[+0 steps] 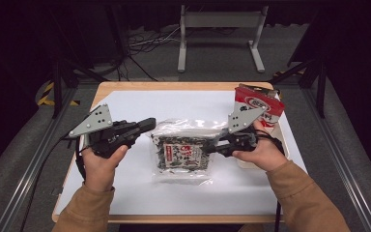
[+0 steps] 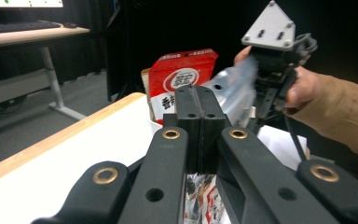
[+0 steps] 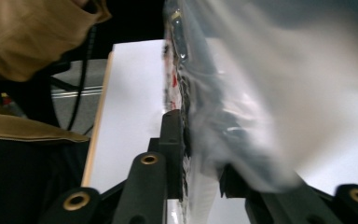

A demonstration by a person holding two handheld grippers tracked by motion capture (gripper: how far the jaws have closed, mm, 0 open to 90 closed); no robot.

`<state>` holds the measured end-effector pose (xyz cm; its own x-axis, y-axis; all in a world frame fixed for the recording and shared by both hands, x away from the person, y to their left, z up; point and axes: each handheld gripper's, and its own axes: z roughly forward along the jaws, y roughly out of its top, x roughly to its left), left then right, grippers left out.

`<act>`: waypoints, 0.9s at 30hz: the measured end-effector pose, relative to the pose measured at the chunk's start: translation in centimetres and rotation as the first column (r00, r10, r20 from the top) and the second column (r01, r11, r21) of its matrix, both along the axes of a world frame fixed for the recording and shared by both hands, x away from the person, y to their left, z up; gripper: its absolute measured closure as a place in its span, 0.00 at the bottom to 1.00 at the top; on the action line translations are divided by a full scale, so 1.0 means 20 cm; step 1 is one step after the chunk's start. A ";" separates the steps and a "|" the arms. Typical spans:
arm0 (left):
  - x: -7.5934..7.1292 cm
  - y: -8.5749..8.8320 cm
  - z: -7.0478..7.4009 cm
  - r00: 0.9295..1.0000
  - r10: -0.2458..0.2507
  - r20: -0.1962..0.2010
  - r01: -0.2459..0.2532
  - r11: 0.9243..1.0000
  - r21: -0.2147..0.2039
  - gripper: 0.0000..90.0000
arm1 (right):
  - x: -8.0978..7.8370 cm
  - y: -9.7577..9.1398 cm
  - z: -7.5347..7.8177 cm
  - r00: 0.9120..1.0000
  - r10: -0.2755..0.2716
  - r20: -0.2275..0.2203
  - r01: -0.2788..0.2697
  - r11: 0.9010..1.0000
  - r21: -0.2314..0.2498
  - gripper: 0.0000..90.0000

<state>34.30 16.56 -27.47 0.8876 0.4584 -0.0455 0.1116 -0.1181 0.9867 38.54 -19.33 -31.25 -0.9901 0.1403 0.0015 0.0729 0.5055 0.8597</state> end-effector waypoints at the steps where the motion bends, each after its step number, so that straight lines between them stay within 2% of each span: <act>1: 0.00 0.01 0.00 1.000 0.001 -0.004 -0.001 1.000 -0.009 1.00 | -0.01 0.00 0.01 1.000 0.004 -0.006 -0.004 1.000 0.002 0.84; 7: 0.01 0.04 0.00 1.000 0.008 -0.012 -0.009 0.999 -0.037 1.00 | -0.05 0.00 0.05 1.000 -0.004 0.000 0.004 1.000 -0.005 0.85; 8: 0.01 0.04 0.00 1.000 0.008 -0.026 -0.009 0.999 -0.044 0.97 | -0.06 0.00 0.06 1.000 -0.007 -0.003 0.007 1.000 -0.006 0.85; 9: 0.01 0.04 0.00 1.000 0.006 -0.027 -0.008 0.999 -0.040 0.88 | -0.07 0.00 0.07 1.000 -0.015 -0.010 0.015 1.000 -0.004 0.85; 16: 0.01 0.05 0.00 0.999 0.029 -0.024 -0.029 1.000 -0.009 0.71 | -0.09 -0.09 0.12 0.997 -0.063 -0.037 0.065 0.997 0.033 0.85; 21: 0.02 0.06 -0.02 0.998 0.047 -0.034 -0.046 0.998 0.049 0.60 | -0.10 -0.16 0.17 0.994 -0.101 -0.039 0.103 0.994 0.045 0.85; 27: 0.07 0.08 -0.09 0.994 0.098 -0.045 -0.092 0.988 0.127 0.57 | -0.11 -0.24 0.22 0.987 -0.155 -0.037 0.157 0.986 0.064 0.85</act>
